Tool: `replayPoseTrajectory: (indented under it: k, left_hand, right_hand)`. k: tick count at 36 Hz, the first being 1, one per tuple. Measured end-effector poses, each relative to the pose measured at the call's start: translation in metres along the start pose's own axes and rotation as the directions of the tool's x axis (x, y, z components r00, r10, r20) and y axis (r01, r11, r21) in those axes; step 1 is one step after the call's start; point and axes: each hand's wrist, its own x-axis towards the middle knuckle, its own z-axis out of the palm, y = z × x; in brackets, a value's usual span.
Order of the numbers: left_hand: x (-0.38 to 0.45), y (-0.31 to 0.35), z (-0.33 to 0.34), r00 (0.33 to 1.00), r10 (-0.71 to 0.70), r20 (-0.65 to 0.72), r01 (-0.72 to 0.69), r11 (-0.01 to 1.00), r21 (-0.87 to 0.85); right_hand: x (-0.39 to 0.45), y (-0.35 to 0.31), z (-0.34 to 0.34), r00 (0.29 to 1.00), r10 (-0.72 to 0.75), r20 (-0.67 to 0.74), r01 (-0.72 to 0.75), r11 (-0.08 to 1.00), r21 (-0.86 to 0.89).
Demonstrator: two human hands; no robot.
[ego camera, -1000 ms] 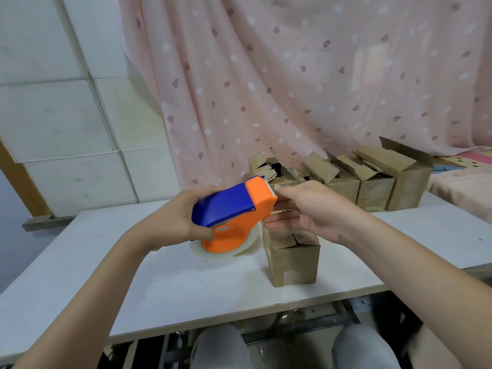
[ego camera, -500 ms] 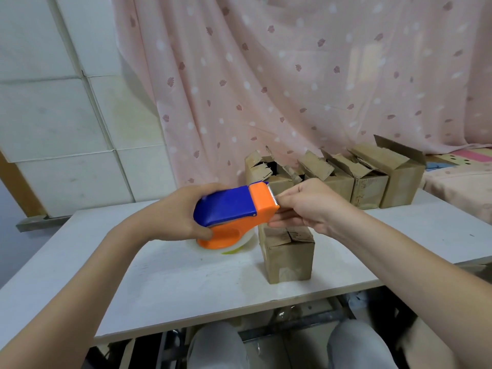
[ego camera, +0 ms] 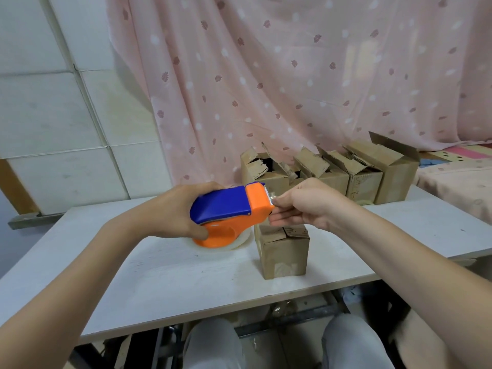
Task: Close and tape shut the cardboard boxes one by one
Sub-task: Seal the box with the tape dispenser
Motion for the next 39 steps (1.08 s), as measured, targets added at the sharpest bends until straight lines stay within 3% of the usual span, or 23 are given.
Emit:
replayPoseTrajectory:
  k: [8, 14, 18, 39]
  left_hand:
    - [-0.006, -0.014, -0.002, 0.998, -0.058, 0.020, 0.059, 0.998, -0.026]
    - [-0.011, -0.031, 0.000, 0.993, -0.117, 0.028, 0.117, 0.993, 0.013]
    - [-0.011, -0.036, -0.001, 0.991, -0.118, 0.056, 0.117, 0.993, 0.018]
    - [-0.002, -0.049, 0.011, 0.978, -0.125, 0.168, 0.129, 0.991, -0.016]
  right_hand:
    - [0.004, 0.008, -0.031, 0.998, 0.009, -0.069, -0.008, 1.000, 0.003]
    - [0.005, 0.012, -0.067, 0.980, 0.003, -0.200, -0.005, 1.000, -0.013]
    - [0.002, 0.020, -0.077, 0.986, 0.061, -0.156, -0.075, 0.993, -0.087]
    - [0.018, 0.043, -0.077, 0.979, 0.145, -0.143, -0.161, 0.981, -0.111]
